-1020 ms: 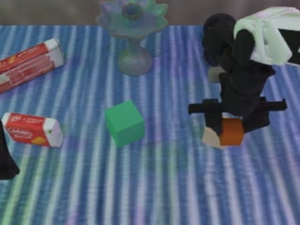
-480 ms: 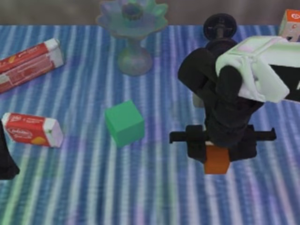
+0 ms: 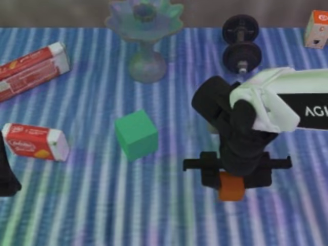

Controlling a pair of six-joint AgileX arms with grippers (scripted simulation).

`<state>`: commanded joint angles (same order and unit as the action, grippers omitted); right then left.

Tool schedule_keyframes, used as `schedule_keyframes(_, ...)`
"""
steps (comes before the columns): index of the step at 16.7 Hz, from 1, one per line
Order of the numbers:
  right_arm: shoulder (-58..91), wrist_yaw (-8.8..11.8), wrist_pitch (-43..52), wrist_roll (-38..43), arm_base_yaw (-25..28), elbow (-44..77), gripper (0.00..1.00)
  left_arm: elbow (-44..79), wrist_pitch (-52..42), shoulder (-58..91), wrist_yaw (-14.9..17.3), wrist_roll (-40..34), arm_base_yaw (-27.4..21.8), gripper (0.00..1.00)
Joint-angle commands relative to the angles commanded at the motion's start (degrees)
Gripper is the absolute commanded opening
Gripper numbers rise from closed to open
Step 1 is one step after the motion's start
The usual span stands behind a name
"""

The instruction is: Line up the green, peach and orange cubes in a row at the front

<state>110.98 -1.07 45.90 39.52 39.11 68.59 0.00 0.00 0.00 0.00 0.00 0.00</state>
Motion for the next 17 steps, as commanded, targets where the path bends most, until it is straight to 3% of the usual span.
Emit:
schedule_keyframes(7, 1.93, -0.13, -4.4, 0.08, 0.24, -2.57, 0.0, 0.0, 0.0, 0.0, 0.0, 0.0, 0.0, 1.0)
schedule_keyframes(17, 1.93, -0.13, -4.4, 0.08, 0.24, -2.57, 0.75, 0.0, 0.0, 0.0, 0.0, 0.0, 0.0, 1.0)
